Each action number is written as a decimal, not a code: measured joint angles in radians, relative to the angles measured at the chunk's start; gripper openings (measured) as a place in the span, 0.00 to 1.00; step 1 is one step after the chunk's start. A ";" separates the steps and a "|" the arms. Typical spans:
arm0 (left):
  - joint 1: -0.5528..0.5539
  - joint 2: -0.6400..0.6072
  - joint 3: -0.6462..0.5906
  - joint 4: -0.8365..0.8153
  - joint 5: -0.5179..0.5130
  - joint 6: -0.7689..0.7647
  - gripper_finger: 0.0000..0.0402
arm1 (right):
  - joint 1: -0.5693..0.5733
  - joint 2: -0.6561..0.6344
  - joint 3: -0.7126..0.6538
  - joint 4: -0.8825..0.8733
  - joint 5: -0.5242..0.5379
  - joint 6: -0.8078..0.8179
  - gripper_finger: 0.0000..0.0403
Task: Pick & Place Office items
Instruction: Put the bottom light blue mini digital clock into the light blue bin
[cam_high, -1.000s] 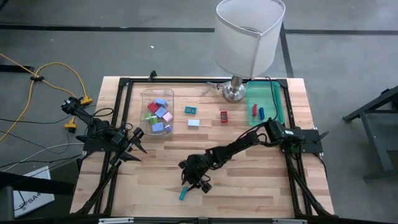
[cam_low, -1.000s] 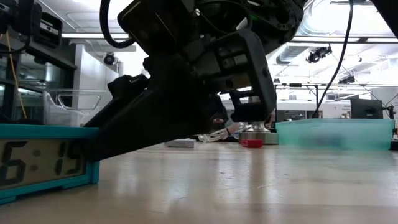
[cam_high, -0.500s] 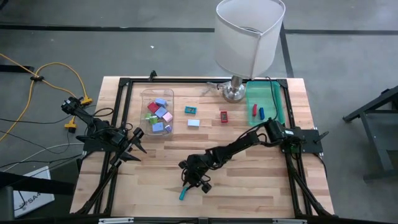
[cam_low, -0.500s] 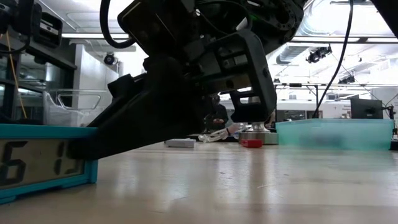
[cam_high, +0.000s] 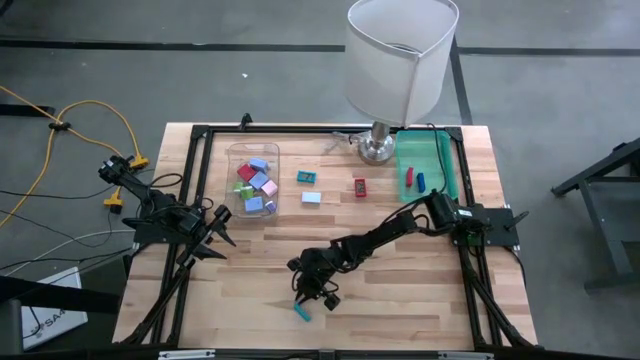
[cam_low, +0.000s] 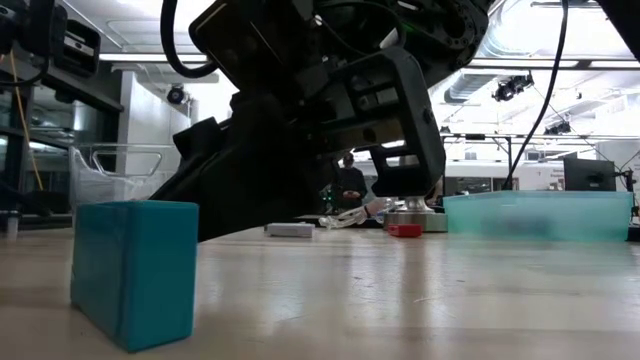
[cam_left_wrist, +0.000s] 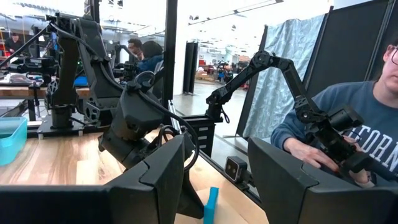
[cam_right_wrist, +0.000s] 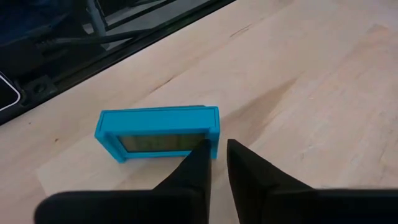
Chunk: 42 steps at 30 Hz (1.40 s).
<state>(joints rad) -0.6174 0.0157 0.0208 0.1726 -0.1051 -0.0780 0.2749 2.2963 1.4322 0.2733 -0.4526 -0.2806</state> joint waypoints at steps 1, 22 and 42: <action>0.000 0.000 0.000 0.000 0.000 0.000 0.43 | 0.000 0.000 0.000 0.000 0.000 0.000 0.09; 0.000 0.000 0.000 0.000 0.000 0.000 0.43 | -0.002 -0.001 0.000 -0.001 0.012 0.043 0.02; 0.000 0.000 0.000 0.000 0.000 0.000 0.43 | -0.003 -0.009 0.001 -0.037 0.064 0.041 0.02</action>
<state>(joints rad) -0.6175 0.0157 0.0209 0.1726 -0.1052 -0.0782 0.2722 2.2871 1.4330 0.2367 -0.3889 -0.2398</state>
